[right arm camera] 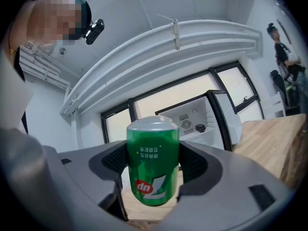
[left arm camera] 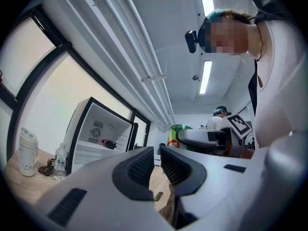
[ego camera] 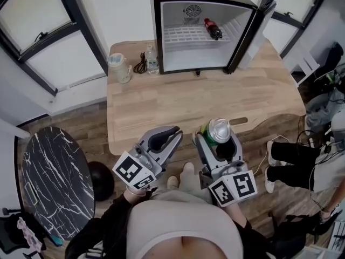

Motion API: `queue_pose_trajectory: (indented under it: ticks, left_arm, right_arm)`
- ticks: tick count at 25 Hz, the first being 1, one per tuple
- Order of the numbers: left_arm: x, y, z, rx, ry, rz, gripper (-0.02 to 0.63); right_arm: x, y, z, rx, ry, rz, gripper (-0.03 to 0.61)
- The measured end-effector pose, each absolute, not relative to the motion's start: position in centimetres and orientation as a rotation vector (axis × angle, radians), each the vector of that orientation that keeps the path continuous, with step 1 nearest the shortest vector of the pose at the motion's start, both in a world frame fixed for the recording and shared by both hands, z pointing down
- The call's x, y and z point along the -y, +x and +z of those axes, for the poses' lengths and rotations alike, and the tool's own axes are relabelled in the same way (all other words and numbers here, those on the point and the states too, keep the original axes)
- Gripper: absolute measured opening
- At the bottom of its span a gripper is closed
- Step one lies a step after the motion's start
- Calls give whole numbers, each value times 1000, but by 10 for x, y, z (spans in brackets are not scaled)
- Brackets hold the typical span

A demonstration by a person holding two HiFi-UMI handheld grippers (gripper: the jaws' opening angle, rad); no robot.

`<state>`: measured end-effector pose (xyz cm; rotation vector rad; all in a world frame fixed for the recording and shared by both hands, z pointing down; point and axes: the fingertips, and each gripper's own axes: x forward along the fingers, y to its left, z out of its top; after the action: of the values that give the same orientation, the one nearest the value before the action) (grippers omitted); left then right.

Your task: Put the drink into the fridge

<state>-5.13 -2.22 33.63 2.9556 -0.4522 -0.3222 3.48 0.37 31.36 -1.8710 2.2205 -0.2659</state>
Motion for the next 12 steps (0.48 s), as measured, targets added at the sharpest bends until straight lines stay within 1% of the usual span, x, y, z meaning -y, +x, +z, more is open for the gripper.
queue_pose_trajectory:
  ticks: [12]
  left_arm:
    - [78,-29,340,478,2957,-332,48]
  right_arm:
    - [51,59,321,-2217,-1853,-277,337]
